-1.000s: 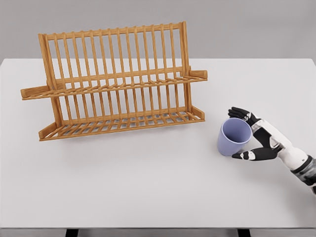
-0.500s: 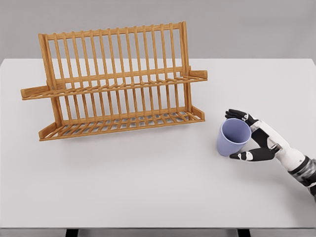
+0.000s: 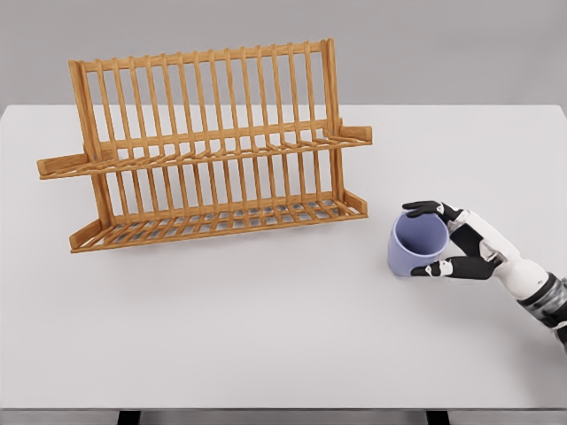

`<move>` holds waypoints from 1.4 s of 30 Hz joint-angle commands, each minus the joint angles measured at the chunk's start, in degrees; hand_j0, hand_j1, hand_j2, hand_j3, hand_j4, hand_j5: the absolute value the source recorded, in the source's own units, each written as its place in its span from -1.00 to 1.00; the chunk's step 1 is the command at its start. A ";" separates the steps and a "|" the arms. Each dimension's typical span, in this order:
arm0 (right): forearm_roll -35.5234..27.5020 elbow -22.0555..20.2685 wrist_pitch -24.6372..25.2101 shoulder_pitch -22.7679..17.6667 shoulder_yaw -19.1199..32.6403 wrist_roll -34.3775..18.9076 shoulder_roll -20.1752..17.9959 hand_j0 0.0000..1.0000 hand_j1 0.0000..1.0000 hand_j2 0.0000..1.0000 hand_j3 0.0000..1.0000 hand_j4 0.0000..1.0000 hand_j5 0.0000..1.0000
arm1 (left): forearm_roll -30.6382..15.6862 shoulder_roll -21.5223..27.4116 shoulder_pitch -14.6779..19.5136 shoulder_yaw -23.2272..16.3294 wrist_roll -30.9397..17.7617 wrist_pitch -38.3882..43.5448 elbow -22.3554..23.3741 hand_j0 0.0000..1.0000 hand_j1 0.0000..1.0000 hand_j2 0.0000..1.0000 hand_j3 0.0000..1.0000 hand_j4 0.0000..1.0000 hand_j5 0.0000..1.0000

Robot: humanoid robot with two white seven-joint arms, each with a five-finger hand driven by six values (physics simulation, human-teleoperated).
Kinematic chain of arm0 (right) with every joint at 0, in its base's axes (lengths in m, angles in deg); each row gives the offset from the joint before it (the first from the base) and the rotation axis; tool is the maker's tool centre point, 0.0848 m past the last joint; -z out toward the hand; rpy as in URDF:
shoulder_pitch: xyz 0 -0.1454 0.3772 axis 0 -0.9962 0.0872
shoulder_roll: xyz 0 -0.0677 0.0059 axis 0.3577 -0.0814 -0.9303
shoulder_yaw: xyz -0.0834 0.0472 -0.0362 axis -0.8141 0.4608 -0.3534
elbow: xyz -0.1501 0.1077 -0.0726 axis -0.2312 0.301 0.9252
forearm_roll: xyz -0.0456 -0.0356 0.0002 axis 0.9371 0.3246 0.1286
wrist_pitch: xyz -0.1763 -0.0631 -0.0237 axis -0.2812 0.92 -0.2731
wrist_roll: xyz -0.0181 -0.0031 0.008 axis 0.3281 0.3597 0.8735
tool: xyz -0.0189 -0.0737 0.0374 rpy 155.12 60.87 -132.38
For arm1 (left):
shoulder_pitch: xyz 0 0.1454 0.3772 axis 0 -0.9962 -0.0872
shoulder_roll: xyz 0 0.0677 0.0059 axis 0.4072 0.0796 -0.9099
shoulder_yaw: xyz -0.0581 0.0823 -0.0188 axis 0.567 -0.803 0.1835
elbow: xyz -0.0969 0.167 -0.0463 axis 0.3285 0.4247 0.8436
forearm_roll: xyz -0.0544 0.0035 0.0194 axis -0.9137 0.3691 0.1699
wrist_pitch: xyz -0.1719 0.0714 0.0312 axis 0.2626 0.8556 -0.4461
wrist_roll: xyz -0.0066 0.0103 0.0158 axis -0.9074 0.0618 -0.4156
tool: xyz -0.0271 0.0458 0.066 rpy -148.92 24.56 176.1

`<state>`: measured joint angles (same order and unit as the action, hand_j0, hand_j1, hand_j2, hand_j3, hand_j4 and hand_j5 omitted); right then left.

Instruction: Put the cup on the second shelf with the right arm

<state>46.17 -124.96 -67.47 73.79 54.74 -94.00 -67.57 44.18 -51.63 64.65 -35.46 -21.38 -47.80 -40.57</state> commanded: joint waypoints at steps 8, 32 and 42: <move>-0.48 -1.17 0.02 0.70 0.48 -0.01 -0.52 0.21 0.21 0.21 0.21 0.21 0.21 | 0.02 0.00 0.00 -0.01 -0.02 0.02 0.02 1.00 1.00 1.00 1.00 1.00 1.00; -0.31 -2.23 0.02 8.17 1.98 -0.01 -0.69 0.13 0.13 0.13 0.13 0.13 0.13 | 0.02 0.00 0.00 -0.01 -0.02 0.02 0.02 1.00 1.00 1.00 1.00 1.00 1.00; -0.13 -2.23 0.02 10.72 1.89 -0.01 -0.69 0.11 0.11 0.11 0.11 0.11 0.11 | 0.02 0.00 0.00 -0.01 -0.02 0.02 0.02 1.00 1.00 1.00 1.00 1.00 1.00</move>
<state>46.47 -127.16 -67.52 84.60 56.62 -94.05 -68.21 44.18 -51.63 64.65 -35.46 -21.38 -47.80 -40.57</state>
